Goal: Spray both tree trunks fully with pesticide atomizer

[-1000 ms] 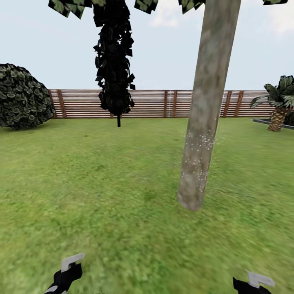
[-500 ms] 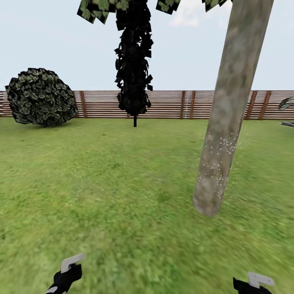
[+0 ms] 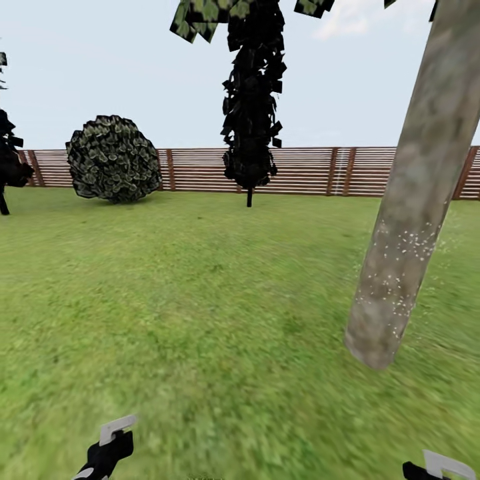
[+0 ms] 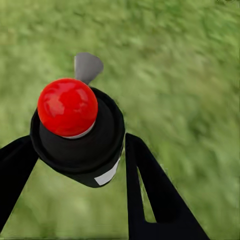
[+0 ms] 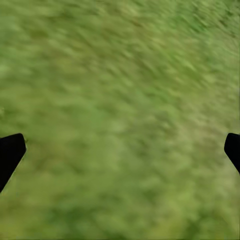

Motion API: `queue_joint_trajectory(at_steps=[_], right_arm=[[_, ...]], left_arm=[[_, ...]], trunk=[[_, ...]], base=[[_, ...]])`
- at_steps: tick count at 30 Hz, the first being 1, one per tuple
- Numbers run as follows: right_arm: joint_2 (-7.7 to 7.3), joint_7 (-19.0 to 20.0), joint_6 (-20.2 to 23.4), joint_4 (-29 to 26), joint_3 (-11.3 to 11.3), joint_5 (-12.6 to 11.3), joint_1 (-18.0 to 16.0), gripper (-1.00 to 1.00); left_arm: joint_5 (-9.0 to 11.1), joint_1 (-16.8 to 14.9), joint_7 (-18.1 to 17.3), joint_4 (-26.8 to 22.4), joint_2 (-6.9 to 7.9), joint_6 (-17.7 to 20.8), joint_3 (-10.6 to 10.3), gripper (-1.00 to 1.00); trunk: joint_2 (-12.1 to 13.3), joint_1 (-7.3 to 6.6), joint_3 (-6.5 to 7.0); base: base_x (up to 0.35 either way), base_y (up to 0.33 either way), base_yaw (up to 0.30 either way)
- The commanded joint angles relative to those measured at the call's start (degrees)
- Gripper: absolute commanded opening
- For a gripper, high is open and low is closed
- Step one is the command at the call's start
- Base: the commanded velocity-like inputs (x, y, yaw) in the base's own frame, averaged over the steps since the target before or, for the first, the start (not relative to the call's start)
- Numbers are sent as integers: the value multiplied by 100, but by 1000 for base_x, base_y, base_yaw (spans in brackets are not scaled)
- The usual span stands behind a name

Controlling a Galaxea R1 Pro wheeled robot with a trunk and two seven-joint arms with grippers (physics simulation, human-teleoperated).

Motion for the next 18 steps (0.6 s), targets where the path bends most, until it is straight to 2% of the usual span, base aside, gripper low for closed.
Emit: queue_joint_trajectory(at_steps=[1,14,18], right_arm=[[1,-4,-24,6,-30,20,-3,100],[10,81,-24,-7,5,41,-3,100],[61,90,-24,-31,32,59,-3,100]], left_arm=[[48,-5,-14,7,0,-17,-32,-100],[48,-5,-14,7,-2,-26,-32,-100],[49,-5,-14,7,0,-26,-32,-100]], trunk=[[-2,-1,-7],[-2,-1,-20],[-2,-1,-32]], base=[[0,0,297],[0,0,293],[0,0,278]])
